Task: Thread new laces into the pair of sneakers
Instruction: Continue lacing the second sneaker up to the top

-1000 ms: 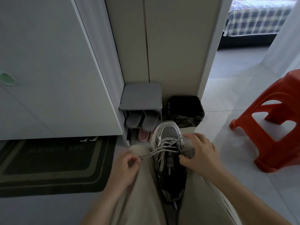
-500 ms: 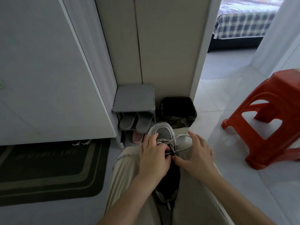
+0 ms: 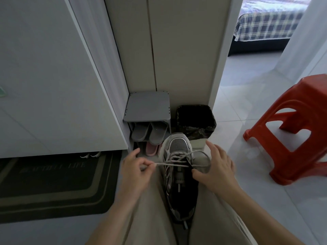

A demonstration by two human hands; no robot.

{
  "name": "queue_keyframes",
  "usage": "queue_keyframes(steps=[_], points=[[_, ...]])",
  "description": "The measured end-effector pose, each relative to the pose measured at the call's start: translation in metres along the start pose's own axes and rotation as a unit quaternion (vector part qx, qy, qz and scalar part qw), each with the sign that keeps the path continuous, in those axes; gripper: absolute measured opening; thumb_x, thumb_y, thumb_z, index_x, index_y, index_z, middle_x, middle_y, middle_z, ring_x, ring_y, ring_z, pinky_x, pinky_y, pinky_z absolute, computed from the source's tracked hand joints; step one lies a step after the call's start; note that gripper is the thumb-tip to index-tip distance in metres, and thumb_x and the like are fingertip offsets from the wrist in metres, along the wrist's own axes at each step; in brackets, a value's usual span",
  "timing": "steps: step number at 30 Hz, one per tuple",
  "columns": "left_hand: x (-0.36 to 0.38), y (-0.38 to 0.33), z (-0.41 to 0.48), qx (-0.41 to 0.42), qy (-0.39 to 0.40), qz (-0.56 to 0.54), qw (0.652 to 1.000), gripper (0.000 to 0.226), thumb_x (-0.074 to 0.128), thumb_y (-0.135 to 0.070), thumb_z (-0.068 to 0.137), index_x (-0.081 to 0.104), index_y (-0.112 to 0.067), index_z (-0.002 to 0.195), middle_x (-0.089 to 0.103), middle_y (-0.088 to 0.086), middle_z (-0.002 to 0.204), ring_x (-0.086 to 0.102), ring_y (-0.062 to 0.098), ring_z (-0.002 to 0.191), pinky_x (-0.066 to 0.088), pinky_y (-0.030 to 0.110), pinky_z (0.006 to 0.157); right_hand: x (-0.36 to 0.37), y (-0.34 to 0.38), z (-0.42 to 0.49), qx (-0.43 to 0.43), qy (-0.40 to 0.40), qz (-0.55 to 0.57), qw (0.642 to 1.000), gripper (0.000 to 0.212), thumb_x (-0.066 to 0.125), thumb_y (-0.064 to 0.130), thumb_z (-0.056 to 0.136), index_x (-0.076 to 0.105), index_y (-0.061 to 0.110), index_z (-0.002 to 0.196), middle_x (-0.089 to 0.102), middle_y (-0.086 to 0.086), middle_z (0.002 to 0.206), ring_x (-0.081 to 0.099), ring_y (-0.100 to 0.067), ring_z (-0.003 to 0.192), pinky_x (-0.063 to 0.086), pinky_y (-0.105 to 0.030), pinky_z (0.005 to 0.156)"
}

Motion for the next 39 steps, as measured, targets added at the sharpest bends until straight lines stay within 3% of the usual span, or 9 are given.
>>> queue_keyframes(steps=[5,7,10,13,19,29,32,34,39], points=[[-0.033,0.067,-0.004,-0.131,-0.010,0.029,0.991,0.009,0.069,-0.020,0.083,0.065,-0.021,0.075,0.049,0.007,0.139,0.039,0.022,0.133,0.024,0.043,0.109,0.002,0.006,0.000,0.002,0.007,-0.004,1.000,0.096,0.067,0.049,0.071,0.010,0.032,0.147,0.027,0.003,0.148,0.021,-0.019,0.138,0.008,-0.043,0.116],[-0.029,0.071,-0.007,-0.142,0.022,0.020,0.989,0.004,0.068,-0.020,0.084,0.067,-0.019,0.081,0.054,0.007,0.132,0.045,0.019,0.126,0.029,0.038,0.105,0.005,0.005,-0.001,0.006,0.020,0.015,1.000,0.093,0.066,0.048,0.072,0.011,0.033,0.146,0.039,0.005,0.140,0.029,-0.017,0.134,0.007,-0.044,0.117],[-0.016,0.044,-0.006,-0.066,0.028,0.068,0.995,0.018,0.063,-0.022,0.089,0.067,-0.014,0.104,0.056,-0.003,0.113,0.041,0.000,0.101,0.028,0.020,0.088,0.007,0.003,-0.002,0.001,0.028,0.028,0.999,0.086,0.064,0.048,0.074,0.016,0.032,0.144,0.051,0.012,0.127,0.039,-0.013,0.127,0.006,-0.044,0.116],[-0.008,0.004,-0.003,0.017,-0.007,0.034,0.999,0.035,0.065,-0.028,0.087,0.059,-0.020,0.120,0.047,-0.014,0.116,0.046,0.005,0.114,0.033,0.023,0.098,0.009,0.004,0.000,-0.005,0.030,0.018,0.999,0.078,0.063,0.049,0.075,0.025,0.031,0.141,0.053,0.013,0.116,0.043,-0.012,0.120,0.007,-0.044,0.116],[0.053,-0.052,-0.005,0.125,0.091,0.119,0.981,0.028,0.061,-0.041,0.087,0.065,-0.033,0.113,0.037,-0.008,0.144,0.024,0.013,0.137,0.020,0.030,0.114,0.010,0.005,0.002,-0.007,0.018,-0.016,1.000,0.070,0.062,0.053,0.073,0.037,0.032,0.135,0.052,0.011,0.117,0.043,-0.011,0.119,0.011,-0.043,0.115],[0.048,-0.036,-0.002,0.050,0.076,-0.010,0.996,0.001,0.070,-0.027,0.083,0.070,-0.026,0.081,0.050,-0.008,0.132,0.046,0.007,0.121,0.035,0.023,0.104,0.003,0.009,0.001,0.002,0.031,-0.002,1.000,0.070,0.065,0.048,0.074,0.035,0.033,0.136,0.048,0.016,0.107,0.043,-0.011,0.120,0.009,-0.043,0.116],[0.026,-0.022,-0.002,0.023,0.050,-0.050,0.997,0.018,0.072,-0.022,0.081,0.063,-0.032,0.069,0.052,-0.013,0.120,0.053,0.002,0.107,0.043,0.022,0.095,0.004,0.008,0.001,0.001,0.036,0.002,0.999,0.067,0.064,0.047,0.076,0.035,0.033,0.136,0.053,0.018,0.103,0.043,-0.010,0.116,0.007,-0.043,0.116],[0.012,-0.009,-0.002,-0.011,0.040,-0.062,0.997,0.017,0.070,-0.019,0.082,0.062,-0.026,0.069,0.052,-0.014,0.117,0.050,-0.003,0.100,0.036,0.016,0.089,0.004,0.006,0.001,0.003,0.031,0.000,1.000,0.064,0.063,0.045,0.077,0.037,0.033,0.134,0.054,0.020,0.097,0.044,-0.008,0.109,0.007,-0.043,0.116],[0.006,0.013,-0.013,-0.043,0.119,-0.059,0.990,0.009,0.070,-0.014,0.082,0.066,-0.018,0.075,0.052,-0.015,0.115,0.052,0.004,0.108,0.039,0.024,0.097,0.008,0.008,0.002,-0.009,0.030,-0.005,0.999,0.055,0.063,0.045,0.077,0.045,0.033,0.128,0.053,0.019,0.094,0.044,-0.007,0.105,0.006,-0.041,0.116]])
Point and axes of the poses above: each hand's wrist, its own z-axis towards the middle knuckle, its own x-axis out of the palm, y = z × x, the point moved 8 cm from there along z, towards the middle knuckle
